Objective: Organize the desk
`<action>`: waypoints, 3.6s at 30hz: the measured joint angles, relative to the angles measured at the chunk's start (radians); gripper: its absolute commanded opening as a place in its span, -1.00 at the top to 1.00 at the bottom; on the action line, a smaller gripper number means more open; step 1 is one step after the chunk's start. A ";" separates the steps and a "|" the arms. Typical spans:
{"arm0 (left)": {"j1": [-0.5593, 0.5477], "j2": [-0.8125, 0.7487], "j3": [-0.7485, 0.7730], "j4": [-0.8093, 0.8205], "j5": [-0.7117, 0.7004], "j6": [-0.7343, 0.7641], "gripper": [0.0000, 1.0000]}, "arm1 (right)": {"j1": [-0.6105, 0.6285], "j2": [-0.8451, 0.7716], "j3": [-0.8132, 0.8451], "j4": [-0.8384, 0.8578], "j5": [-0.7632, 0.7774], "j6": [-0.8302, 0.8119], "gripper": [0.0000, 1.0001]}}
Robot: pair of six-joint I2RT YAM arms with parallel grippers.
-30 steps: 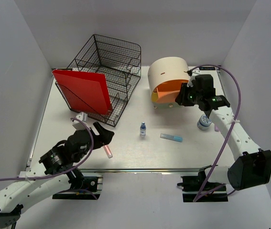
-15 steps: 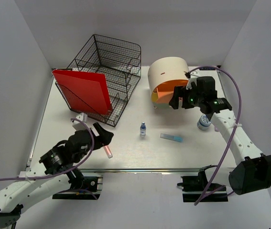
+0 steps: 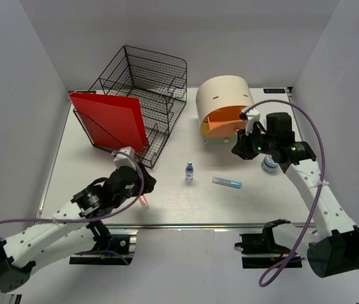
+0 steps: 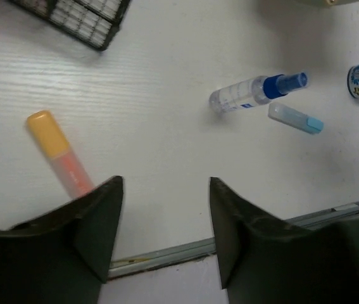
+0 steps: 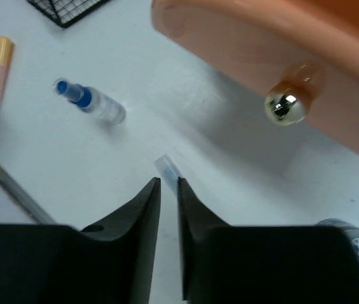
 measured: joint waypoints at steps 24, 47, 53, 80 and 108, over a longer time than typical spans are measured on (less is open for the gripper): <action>-0.001 0.750 0.340 0.376 0.360 0.715 -0.94 | -0.084 -0.158 -0.053 -0.150 -0.159 -0.161 0.98; -0.001 0.945 0.425 0.396 0.327 0.756 -0.66 | -0.140 -0.177 -0.086 -0.153 -0.170 -0.175 0.98; -0.008 0.947 0.427 0.389 0.327 0.751 -0.61 | -0.156 -0.177 -0.086 -0.152 -0.172 -0.175 0.97; 0.001 0.377 0.335 0.304 0.142 0.514 -0.96 | -0.337 0.015 -0.144 -0.136 0.305 -0.123 -0.78; 0.002 0.009 0.126 0.170 0.094 0.349 -0.96 | -0.426 0.347 -0.095 0.088 0.334 -0.168 0.04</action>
